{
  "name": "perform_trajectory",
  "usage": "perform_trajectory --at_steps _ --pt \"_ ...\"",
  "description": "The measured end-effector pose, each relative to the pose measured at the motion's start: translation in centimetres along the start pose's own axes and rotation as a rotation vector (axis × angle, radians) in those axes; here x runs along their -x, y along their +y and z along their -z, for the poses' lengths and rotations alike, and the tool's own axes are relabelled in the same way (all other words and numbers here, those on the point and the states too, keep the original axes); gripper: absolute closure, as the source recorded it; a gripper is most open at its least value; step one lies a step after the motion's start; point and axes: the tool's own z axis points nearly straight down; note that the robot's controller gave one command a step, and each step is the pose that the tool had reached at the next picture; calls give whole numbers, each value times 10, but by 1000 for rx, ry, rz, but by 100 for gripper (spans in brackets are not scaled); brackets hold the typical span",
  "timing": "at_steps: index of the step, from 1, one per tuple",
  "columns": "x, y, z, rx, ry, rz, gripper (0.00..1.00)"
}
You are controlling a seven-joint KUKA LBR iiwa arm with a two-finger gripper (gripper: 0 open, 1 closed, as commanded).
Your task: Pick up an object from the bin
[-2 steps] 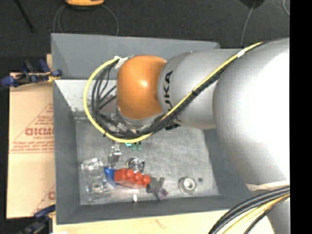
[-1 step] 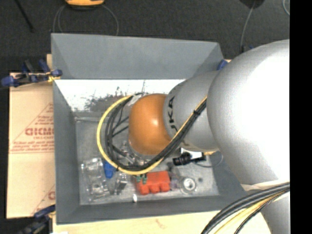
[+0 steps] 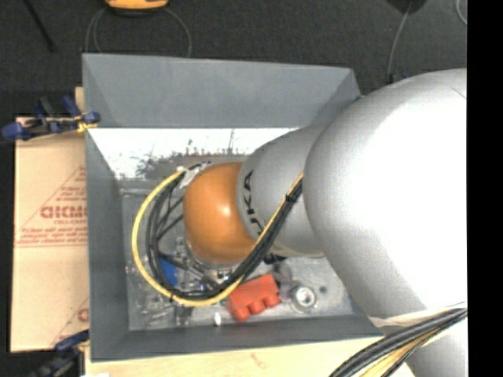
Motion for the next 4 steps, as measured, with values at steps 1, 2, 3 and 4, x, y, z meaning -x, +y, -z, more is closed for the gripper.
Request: perform_trajectory --at_steps 1,2,3,4 --pt "-4 12 0 26 7 67 0" --pt "-7 -47 27 22 4 598 0" --pt "-13 -109 36 22 8 703 0" --pt "21 -133 2 27 -5 723 0"
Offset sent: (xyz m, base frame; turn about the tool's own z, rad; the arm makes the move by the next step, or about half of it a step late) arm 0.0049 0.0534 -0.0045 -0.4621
